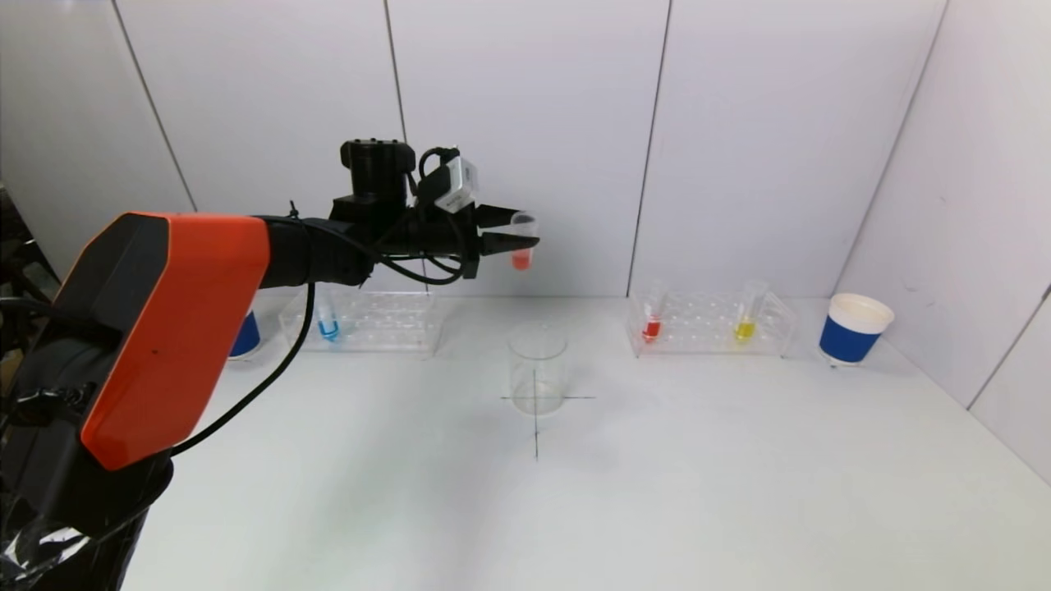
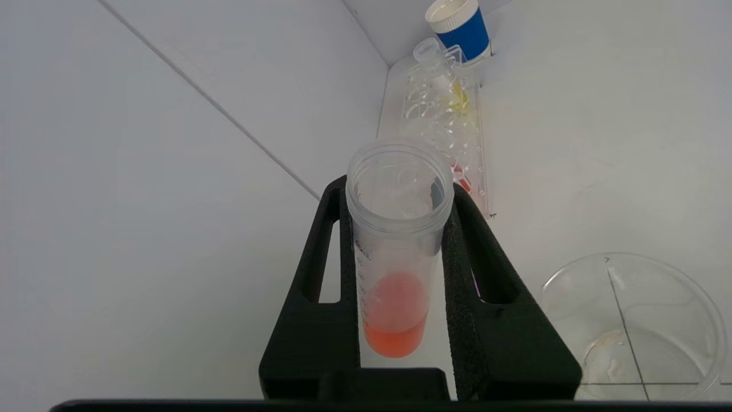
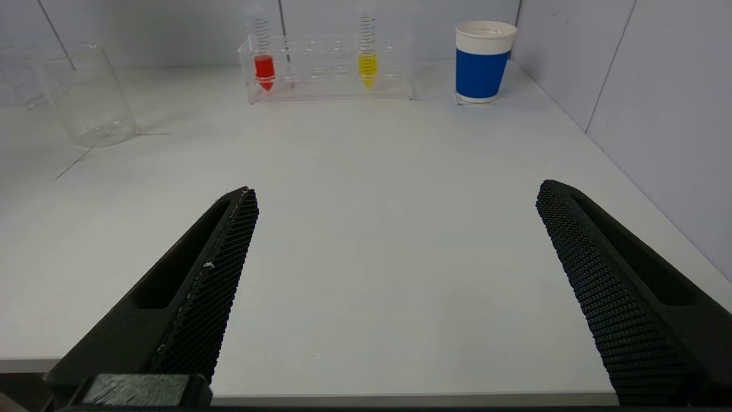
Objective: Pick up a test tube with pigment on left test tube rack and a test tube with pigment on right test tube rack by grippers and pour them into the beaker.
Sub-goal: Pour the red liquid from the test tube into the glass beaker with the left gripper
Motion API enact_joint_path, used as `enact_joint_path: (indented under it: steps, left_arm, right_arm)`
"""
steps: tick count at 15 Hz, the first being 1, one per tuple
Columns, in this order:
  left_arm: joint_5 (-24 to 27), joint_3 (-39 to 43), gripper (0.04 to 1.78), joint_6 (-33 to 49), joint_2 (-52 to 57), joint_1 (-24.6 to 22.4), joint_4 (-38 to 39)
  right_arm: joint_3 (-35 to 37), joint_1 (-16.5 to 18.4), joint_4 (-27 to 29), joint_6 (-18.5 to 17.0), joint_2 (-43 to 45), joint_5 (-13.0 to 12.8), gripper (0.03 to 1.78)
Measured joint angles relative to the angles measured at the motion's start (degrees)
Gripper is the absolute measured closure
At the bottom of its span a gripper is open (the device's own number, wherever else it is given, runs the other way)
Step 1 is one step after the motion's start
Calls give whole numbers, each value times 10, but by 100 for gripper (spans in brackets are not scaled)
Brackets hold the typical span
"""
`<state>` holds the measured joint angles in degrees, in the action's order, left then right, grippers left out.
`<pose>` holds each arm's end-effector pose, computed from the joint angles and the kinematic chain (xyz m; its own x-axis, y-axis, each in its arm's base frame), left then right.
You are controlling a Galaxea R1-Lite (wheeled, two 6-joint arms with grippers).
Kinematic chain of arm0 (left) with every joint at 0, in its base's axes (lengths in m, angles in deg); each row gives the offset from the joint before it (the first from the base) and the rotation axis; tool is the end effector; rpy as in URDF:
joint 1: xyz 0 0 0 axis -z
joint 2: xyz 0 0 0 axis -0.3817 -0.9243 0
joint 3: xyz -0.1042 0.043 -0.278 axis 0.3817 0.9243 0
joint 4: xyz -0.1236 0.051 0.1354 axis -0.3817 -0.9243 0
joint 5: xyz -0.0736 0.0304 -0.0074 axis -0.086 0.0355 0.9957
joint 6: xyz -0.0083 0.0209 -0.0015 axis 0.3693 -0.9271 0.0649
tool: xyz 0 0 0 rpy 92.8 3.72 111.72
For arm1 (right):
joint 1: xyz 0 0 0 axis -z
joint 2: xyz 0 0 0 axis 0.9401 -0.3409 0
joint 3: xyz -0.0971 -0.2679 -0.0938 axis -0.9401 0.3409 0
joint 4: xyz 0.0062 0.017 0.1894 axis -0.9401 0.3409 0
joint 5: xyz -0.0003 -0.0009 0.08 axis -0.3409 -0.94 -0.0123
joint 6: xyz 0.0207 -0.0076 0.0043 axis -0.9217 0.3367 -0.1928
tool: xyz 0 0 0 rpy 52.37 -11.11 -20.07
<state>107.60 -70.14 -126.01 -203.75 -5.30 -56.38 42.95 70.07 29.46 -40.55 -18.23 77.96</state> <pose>0.4678 -0.1651 0.2051 0.1890 -0.9812 -0.0383 0.7726 0.1245 0.6225 -0.0229 -0.0005 0.0756 0.9999 -0.0163 0.0010 0.0162 0.9991 0.0384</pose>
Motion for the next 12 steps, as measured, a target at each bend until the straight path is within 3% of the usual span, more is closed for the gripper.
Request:
enact_joint_path:
  steps: [5,12]
  left_arm:
    - [9,6,138,-134,2,0,-36]
    - [-9,44,138,-238,19,2,-9]
  right_arm:
    - [0,0,0,0,0,0,4]
    - [0,0,0,0,0,0,4]
